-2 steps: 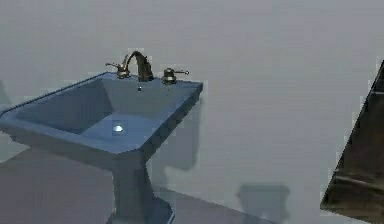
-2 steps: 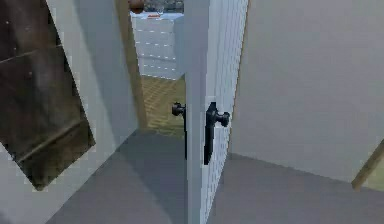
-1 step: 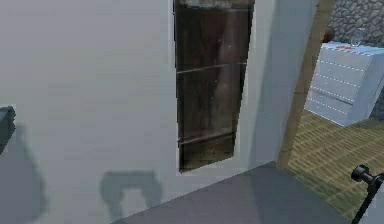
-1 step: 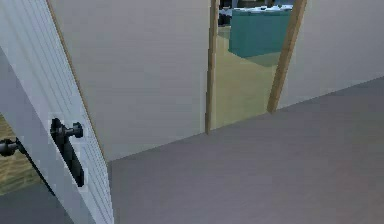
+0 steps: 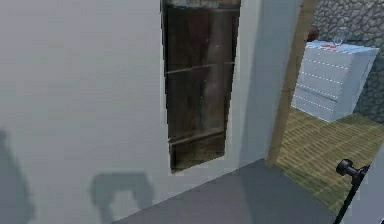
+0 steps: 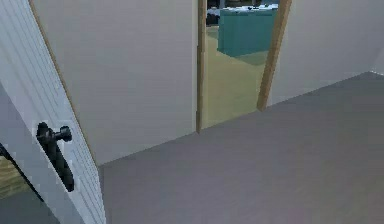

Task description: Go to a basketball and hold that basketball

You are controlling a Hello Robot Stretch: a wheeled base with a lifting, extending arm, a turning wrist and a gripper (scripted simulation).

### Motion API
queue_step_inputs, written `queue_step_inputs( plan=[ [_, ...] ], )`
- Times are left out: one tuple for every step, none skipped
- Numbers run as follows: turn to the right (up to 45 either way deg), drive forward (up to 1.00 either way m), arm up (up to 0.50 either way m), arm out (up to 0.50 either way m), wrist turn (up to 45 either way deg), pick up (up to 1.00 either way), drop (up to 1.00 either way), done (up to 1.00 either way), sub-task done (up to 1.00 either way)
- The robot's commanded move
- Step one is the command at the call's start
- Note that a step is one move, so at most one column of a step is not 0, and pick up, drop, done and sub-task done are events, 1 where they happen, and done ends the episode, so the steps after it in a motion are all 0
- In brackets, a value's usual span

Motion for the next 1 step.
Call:
queue_step_inputs(
  plan=[
    [0.0,0.55,0.0,0.0,0.0,0.0,0.0,0.0,0.0]
  ],
)
